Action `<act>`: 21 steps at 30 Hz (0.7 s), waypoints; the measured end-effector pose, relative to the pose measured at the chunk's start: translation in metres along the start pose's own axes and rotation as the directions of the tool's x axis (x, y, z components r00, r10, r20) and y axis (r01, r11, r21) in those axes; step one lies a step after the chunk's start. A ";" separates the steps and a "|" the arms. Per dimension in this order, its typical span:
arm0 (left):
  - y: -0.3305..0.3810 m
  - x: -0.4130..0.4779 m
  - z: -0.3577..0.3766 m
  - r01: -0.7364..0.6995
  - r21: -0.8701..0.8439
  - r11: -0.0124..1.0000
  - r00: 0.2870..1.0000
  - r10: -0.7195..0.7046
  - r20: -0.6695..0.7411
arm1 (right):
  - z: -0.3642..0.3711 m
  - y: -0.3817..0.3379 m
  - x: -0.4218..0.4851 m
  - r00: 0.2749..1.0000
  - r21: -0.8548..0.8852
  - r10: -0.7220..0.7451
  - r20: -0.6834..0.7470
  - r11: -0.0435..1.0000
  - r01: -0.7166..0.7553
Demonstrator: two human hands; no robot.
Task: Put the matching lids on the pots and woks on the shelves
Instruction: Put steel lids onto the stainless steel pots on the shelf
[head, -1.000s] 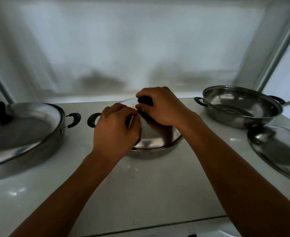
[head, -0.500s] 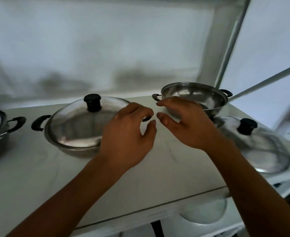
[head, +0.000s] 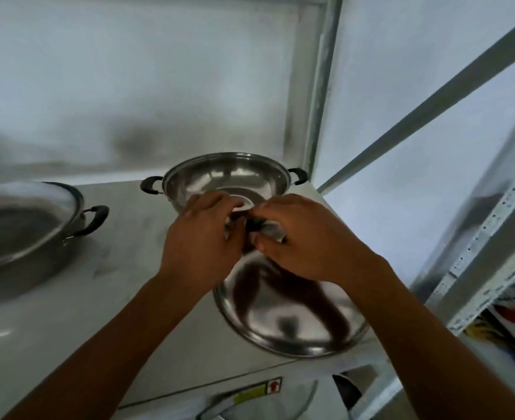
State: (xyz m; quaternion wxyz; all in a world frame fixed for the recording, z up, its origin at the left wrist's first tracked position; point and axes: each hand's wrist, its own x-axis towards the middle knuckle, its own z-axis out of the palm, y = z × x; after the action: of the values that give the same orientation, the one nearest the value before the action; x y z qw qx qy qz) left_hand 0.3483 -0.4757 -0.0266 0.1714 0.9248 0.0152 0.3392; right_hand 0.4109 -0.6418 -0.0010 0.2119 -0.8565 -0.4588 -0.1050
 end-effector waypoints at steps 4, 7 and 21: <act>0.000 0.023 0.022 -0.037 0.113 0.993 0.998 0.031 0.060 | -0.002 0.020 -0.007 0.997 -0.027 0.040 0.064 0.999 -0.038; -0.009 0.032 0.032 -0.052 0.119 0.992 0.994 0.040 0.098 | 0.007 0.028 -0.011 0.993 -0.104 0.069 0.100 0.993 -0.059; -0.065 0.024 0.006 -0.024 0.007 1.000 0.988 0.023 0.151 | -0.028 -0.014 -0.013 0.978 0.081 -0.097 -0.187 0.990 0.114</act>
State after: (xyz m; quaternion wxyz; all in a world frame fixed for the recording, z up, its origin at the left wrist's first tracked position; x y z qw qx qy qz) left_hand 0.3760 -0.4126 -0.0370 0.1637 0.9488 -0.0073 0.2701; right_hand 0.3926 -0.6579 0.0223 0.2861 -0.8071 -0.4866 -0.1730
